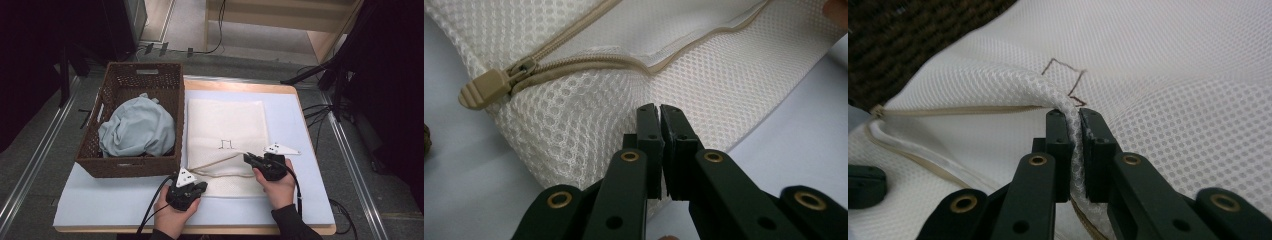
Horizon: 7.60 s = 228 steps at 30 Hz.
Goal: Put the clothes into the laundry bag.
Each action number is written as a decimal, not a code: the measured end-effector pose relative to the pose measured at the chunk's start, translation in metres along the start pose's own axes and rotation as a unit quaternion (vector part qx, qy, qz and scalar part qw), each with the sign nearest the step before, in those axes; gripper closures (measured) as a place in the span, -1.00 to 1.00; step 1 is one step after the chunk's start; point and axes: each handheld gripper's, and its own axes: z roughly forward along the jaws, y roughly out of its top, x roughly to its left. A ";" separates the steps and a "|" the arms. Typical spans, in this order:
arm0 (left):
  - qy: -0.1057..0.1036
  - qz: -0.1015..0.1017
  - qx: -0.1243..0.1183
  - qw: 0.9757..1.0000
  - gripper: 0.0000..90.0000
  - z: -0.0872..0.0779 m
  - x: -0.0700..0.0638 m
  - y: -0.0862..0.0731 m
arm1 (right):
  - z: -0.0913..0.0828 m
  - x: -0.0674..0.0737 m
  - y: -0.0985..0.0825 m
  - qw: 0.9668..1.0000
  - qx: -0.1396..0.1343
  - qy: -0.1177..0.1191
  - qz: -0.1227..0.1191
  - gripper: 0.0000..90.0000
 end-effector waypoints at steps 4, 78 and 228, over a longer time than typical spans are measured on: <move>0.000 0.001 0.000 1.000 0.94 0.000 0.000 0.000 | -0.006 0.003 0.006 1.000 -0.026 0.009 0.005 0.89; 0.031 -0.011 -0.121 0.992 0.81 -0.095 0.025 0.059 | -0.004 0.000 -0.005 1.000 -0.020 -0.002 -0.013 0.89; 0.166 -0.173 0.194 0.951 0.02 -0.016 0.218 0.136 | 0.003 -0.003 -0.012 1.000 -0.004 -0.007 -0.020 0.88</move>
